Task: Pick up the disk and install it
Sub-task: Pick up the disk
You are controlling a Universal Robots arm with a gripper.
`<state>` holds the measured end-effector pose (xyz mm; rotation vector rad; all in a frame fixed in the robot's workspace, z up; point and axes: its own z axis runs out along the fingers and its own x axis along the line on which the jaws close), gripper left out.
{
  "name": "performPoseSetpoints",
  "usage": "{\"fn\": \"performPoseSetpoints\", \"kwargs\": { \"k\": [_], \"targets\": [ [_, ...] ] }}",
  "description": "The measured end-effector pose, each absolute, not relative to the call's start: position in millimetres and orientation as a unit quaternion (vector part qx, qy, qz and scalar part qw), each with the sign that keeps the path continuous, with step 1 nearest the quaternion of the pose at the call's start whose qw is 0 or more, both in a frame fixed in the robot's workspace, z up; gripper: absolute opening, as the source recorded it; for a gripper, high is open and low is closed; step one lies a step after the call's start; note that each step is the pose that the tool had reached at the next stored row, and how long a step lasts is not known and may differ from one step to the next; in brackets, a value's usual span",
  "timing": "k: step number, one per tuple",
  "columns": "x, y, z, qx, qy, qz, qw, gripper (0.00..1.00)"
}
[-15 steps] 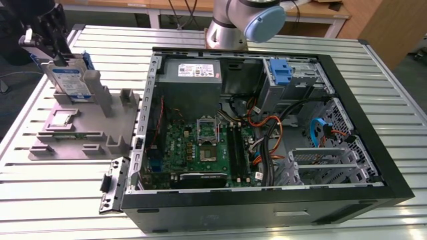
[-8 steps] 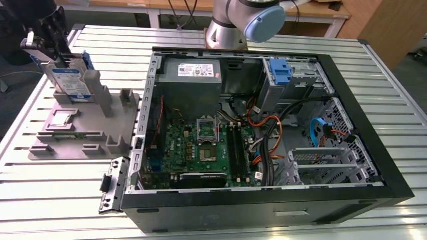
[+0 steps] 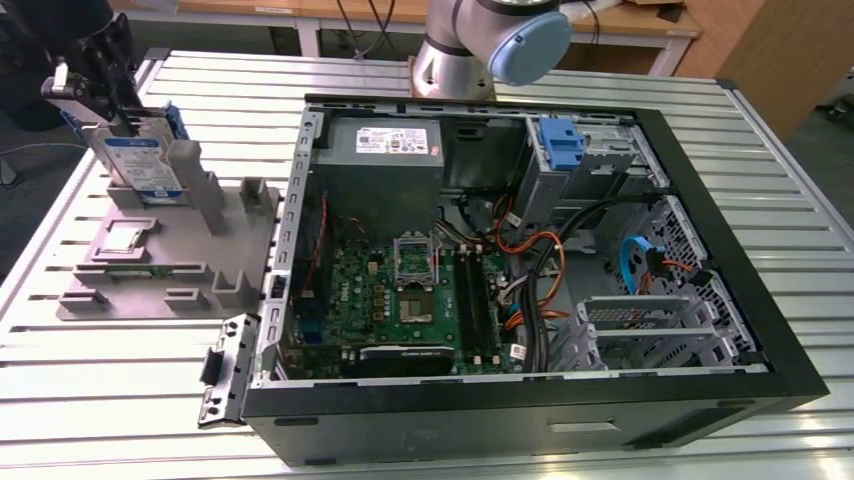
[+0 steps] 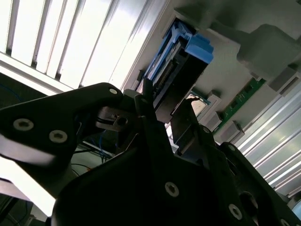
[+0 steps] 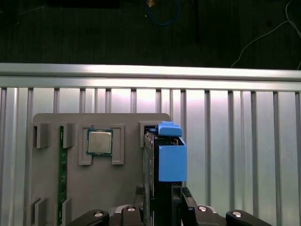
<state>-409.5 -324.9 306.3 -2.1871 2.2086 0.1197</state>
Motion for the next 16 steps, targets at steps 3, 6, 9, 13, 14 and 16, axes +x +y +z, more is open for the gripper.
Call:
{"fn": "performPoseSetpoints", "kwargs": {
  "k": [3, 6, 9, 13, 14, 16],
  "targets": [
    [-409.5, -325.0, 304.5, -0.703, 0.71, 0.037, 0.017, 0.42],
    [-409.6, -324.9, 303.3, -0.703, 0.71, 0.037, 0.017, 0.42],
    [-409.6, -324.9, 302.5, -0.703, 0.71, 0.037, 0.017, 0.42],
    [-409.6, -324.9, 302.3, -0.703, 0.71, 0.037, 0.017, 0.42],
    [-409.6, -324.9, 302.3, -0.703, 0.71, 0.037, 0.017, 0.42],
    [-409.6, -324.9, 302.2, -0.703, 0.71, 0.037, 0.017, 0.42]
  ]
}}
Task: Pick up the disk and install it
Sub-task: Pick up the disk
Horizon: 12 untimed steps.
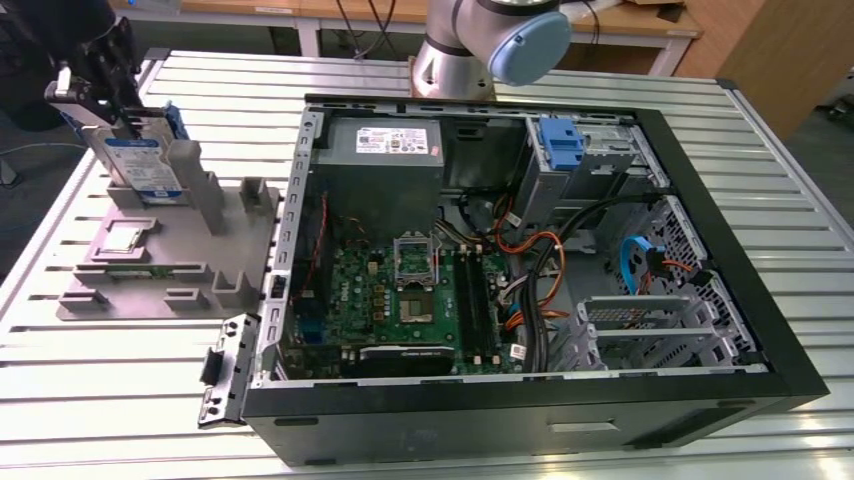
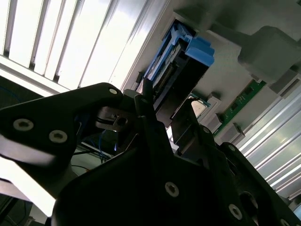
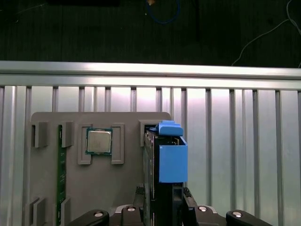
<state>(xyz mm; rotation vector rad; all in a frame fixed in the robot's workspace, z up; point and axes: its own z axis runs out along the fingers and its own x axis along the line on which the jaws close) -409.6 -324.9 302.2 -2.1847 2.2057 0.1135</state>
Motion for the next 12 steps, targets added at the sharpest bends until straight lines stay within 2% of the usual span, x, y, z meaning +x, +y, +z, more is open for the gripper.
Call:
{"fn": "performPoseSetpoints", "kwargs": {
  "k": [2, 12],
  "targets": [
    [-409.6, -324.9, 302.2, -0.703, 0.71, 0.037, 0.017, 0.35],
    [-409.6, -324.9, 301.7, -0.703, 0.71, 0.037, 0.017, 0.35]
  ]
}}
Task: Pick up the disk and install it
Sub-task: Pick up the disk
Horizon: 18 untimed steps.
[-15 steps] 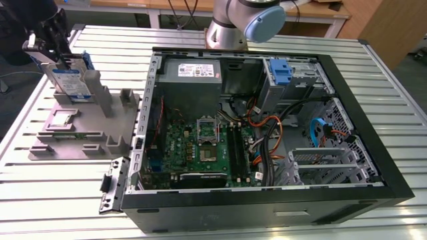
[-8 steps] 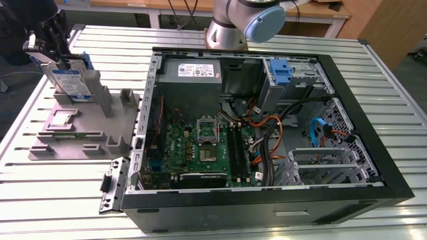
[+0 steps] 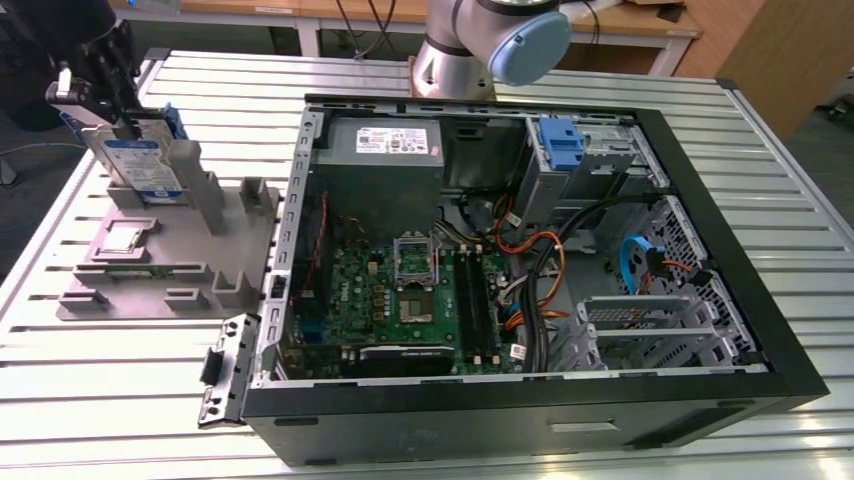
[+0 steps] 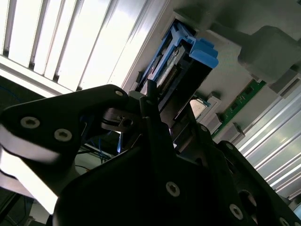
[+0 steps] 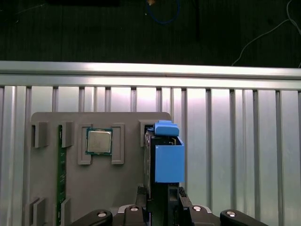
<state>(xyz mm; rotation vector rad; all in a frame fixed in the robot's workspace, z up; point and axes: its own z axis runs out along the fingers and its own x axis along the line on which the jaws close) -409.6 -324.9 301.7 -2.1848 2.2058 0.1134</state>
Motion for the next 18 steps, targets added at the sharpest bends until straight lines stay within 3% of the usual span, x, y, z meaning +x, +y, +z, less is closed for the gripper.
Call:
{"fn": "performPoseSetpoints", "kwargs": {
  "k": [18],
  "targets": [
    [-409.6, -324.9, 317.1, -0.703, 0.71, 0.036, 0.018, 0.35]
  ]
}}
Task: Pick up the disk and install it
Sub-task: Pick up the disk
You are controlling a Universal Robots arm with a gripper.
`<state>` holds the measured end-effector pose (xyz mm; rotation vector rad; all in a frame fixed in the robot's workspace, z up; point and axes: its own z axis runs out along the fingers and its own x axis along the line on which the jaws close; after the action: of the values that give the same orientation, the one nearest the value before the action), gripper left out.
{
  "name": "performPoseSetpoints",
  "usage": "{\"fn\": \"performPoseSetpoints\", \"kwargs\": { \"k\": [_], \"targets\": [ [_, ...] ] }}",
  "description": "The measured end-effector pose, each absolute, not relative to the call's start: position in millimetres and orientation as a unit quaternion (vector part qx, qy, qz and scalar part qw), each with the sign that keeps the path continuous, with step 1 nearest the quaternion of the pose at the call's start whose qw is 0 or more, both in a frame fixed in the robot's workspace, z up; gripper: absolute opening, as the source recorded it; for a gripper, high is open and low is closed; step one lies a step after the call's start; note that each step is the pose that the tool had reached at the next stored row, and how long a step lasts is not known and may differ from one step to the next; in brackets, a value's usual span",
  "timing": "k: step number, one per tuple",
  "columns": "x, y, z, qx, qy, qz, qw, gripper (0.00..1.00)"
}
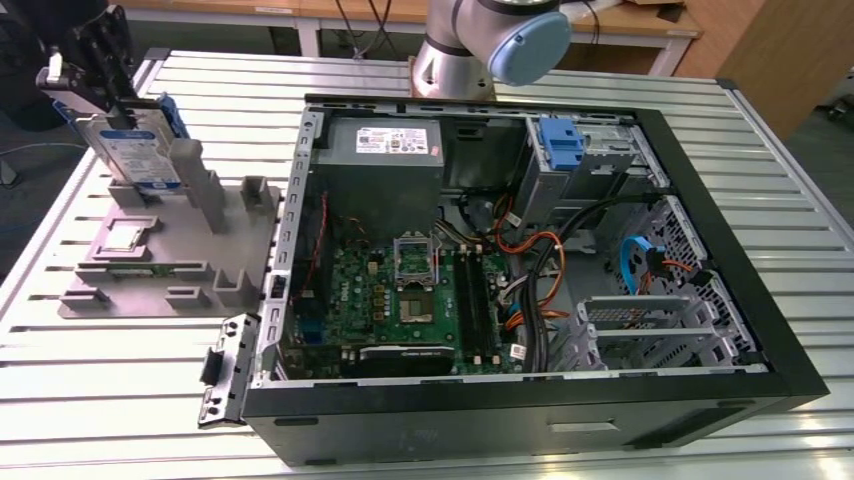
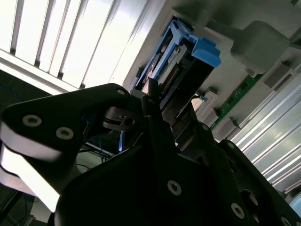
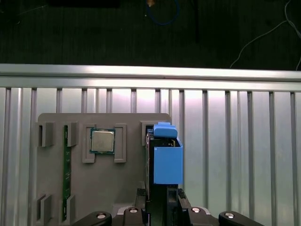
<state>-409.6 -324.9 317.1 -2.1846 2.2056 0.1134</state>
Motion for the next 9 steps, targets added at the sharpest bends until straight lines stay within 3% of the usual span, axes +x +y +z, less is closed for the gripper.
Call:
{"fn": "performPoseSetpoints", "kwargs": {
  "k": [9],
  "targets": [
    [-409.5, -324.9, 317.0, -0.703, 0.71, 0.039, 0.015, 0.35]
  ]
}}
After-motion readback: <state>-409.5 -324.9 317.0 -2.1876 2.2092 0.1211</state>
